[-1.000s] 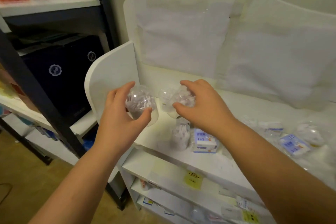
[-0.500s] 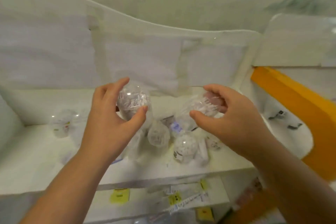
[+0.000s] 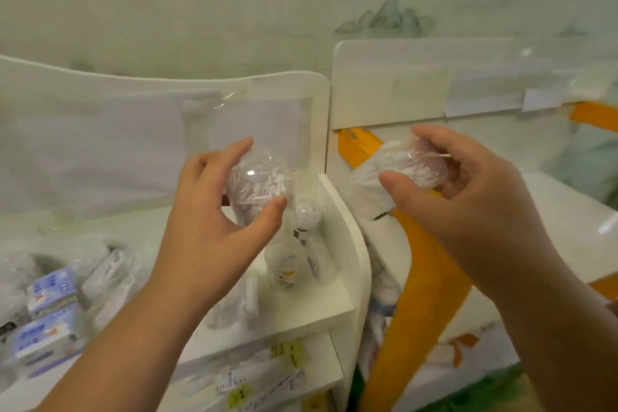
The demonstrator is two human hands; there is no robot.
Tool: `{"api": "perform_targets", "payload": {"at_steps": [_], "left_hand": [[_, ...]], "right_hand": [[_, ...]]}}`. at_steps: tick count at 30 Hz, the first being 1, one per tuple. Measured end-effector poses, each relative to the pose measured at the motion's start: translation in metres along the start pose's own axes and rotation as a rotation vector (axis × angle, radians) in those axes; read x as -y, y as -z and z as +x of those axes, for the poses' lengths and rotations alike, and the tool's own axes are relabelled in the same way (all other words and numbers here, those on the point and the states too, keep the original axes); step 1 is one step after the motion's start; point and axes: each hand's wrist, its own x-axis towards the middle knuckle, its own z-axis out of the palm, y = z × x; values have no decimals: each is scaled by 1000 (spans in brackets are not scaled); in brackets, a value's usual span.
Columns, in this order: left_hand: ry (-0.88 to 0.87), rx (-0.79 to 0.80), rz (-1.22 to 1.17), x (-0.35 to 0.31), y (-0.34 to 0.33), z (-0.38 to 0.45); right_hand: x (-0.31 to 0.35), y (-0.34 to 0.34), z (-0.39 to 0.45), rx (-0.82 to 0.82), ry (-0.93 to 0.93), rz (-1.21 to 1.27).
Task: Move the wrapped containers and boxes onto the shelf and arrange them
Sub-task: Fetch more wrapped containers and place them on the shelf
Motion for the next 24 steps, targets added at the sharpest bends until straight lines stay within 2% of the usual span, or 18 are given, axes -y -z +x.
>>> {"api": "perform_targets", "payload": {"at_steps": [3,11,18,24], "left_hand": [[-26,-34,-6,-40,-32,7],[-38,-67,-114,-155,-150,16],[87,-33,-5,-194,-257,14],[262,-116,83,-180,-325,-9]], "right_hand": [[-21,46,13,-24,-3,93],[-125,166,67,-52,-41,34],[-221,220,92,128,-182,-96],[-270,193,106,361,-108,-133]]}}
